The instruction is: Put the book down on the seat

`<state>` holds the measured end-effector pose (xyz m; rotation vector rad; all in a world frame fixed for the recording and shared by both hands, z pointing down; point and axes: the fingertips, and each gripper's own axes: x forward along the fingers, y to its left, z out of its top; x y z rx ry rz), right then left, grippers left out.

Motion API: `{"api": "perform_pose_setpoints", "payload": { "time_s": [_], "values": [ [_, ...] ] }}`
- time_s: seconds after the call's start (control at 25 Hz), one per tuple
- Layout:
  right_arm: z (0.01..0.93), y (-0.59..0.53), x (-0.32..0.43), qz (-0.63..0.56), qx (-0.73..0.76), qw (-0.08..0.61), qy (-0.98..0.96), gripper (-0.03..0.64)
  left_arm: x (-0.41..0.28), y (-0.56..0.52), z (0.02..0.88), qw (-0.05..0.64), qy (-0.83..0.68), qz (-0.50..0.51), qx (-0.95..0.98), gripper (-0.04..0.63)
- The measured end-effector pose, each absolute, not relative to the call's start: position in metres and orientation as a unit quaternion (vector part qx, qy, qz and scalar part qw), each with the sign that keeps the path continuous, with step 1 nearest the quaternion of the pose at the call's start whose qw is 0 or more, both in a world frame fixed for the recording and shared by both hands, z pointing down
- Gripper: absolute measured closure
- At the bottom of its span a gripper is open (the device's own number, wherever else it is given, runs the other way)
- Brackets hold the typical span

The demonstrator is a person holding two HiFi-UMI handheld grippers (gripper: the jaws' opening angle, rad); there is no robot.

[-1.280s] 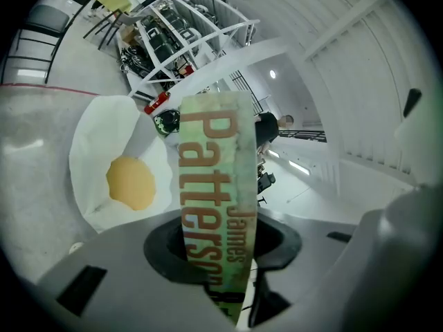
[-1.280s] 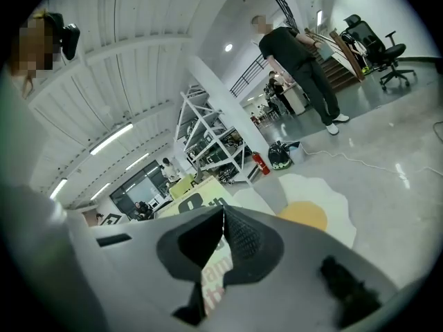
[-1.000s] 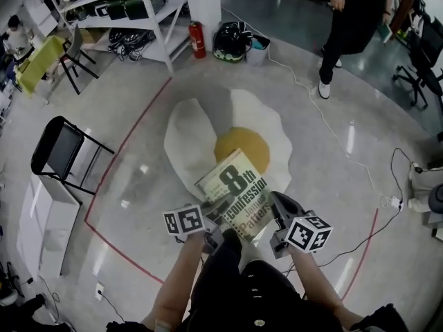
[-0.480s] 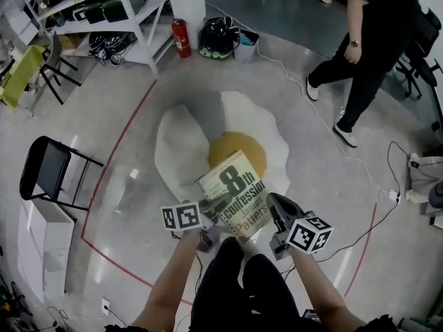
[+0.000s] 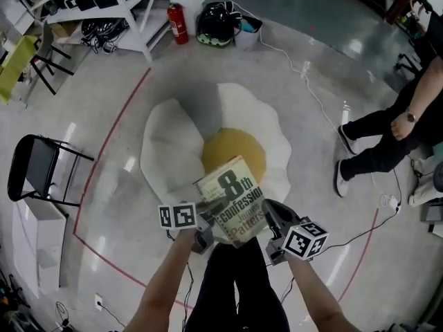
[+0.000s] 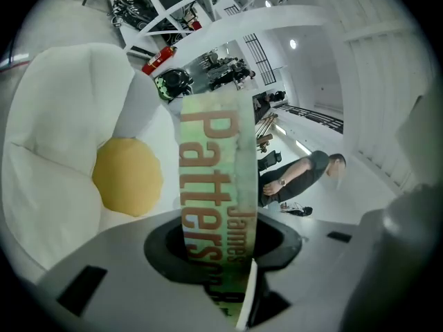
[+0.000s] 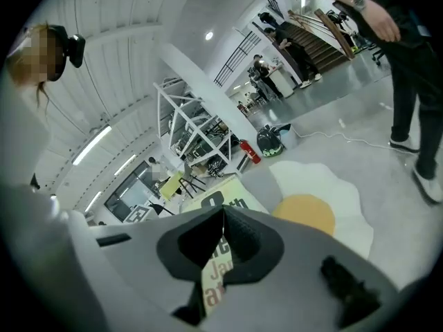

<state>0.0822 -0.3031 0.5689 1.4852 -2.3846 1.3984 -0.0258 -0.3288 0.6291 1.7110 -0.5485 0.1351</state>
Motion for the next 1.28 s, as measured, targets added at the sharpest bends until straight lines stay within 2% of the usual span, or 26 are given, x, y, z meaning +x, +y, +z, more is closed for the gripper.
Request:
{"api": "perform_pose_setpoints", "payload": {
  "time_s": [0.68, 1.0, 1.28],
  "values": [
    [0.754, -0.33, 0.079, 0.491, 0.474, -0.008, -0.731, 0.604, -0.017, -0.346, 0.83, 0.666, -0.184, 0.114, 0.714, 0.435],
    [0.83, -0.369, 0.091, 0.506, 0.482, -0.021, -0.715, 0.604, 0.0, -0.39, 0.917, 0.688, -0.16, 0.147, 0.692, 0.435],
    [0.871, -0.373, 0.089, 0.511, 0.482, -0.02, -0.711, 0.604, 0.002, -0.389, 0.967, 0.726, -0.169, 0.129, 0.654, 0.428]
  ]
}}
